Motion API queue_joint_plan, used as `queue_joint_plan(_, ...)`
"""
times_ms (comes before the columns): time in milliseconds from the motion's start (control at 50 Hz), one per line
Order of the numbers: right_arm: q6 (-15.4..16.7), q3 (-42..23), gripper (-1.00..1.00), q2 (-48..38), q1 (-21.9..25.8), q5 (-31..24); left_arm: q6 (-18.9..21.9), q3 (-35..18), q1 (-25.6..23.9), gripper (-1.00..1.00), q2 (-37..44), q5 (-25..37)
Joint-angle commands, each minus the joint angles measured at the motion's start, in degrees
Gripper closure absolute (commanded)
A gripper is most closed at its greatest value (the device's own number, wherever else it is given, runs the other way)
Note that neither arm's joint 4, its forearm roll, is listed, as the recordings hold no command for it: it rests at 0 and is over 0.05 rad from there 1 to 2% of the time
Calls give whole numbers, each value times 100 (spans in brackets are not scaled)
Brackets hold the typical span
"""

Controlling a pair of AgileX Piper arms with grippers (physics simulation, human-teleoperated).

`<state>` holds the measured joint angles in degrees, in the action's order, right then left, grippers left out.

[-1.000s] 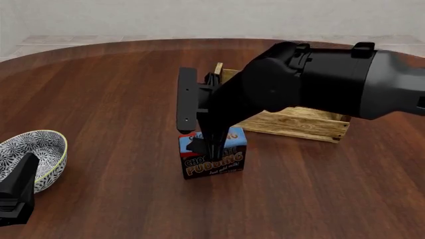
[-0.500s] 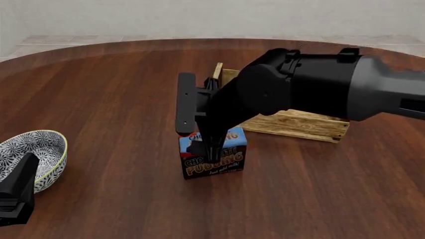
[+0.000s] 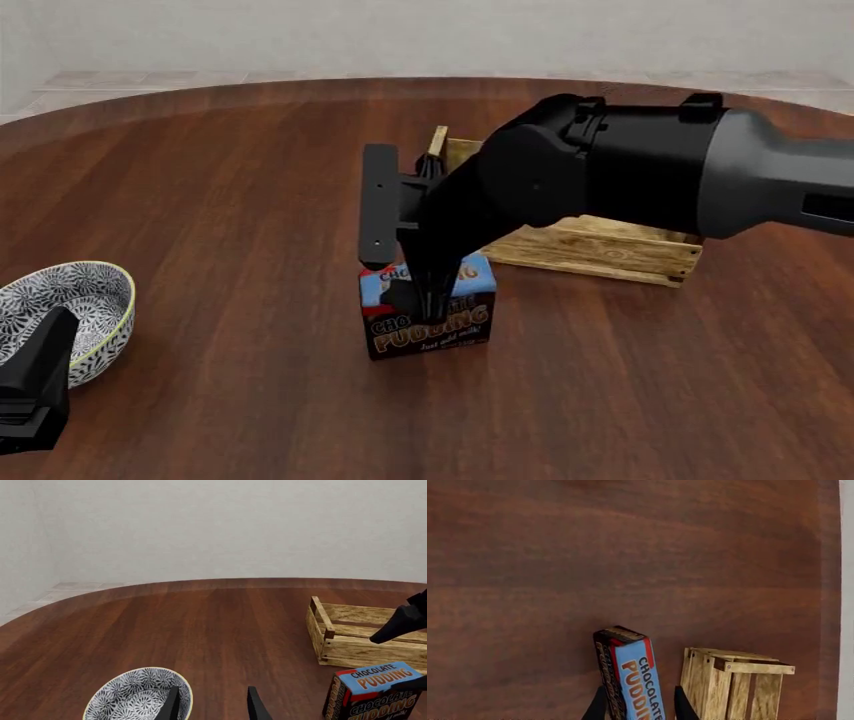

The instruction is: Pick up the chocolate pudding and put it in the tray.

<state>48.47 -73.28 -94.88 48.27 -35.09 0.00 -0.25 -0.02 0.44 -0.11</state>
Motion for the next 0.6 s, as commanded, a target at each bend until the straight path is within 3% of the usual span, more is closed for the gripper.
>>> queue_joint_plan(20,33,-23,-100,-1,-39,-28,0,0,0,-100,-1,0)
queue_joint_plan(600,-90,76,-100,-168,-59,171,0,0,1,-100,-1,0)
